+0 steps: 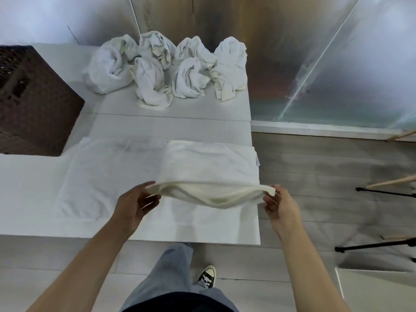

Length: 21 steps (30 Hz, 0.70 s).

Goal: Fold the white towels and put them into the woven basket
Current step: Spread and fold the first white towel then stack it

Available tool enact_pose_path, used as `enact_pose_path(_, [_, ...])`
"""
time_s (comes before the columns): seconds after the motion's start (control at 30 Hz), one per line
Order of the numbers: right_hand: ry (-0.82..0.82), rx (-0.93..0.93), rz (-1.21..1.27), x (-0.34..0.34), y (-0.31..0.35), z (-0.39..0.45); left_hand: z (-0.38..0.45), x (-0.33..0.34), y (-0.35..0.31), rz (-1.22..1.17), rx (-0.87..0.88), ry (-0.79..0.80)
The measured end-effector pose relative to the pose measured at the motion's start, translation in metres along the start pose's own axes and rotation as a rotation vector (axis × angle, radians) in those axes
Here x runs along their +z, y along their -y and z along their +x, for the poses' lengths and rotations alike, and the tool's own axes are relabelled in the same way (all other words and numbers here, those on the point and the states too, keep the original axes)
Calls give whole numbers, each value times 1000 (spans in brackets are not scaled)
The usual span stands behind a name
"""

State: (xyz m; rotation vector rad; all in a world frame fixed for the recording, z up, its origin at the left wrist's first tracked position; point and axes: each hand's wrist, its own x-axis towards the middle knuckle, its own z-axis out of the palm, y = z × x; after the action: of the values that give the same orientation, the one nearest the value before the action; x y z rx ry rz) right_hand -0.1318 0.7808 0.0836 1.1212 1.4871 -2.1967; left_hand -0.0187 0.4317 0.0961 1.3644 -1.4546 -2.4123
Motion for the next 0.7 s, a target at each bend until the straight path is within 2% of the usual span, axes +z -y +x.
enact_pose_path(0.07, [17,21,29,17,10,12,16,7,-14,69,40,54])
enact_pose_path(0.17, [17,14,8,42,21,31,45,21,-33,245,117,-5])
enact_pose_path(0.27, [-57,-89,-163,68,26,47,84,32,-46,452,210,-97])
enact_pose_path(0.37, [-151,-214,-334,90,27,66,126,40,-53,641,286,-116])
enact_pose_path(0.7, [-285,-282,-559,122,26,135,201,73,-60,872,277,-157])
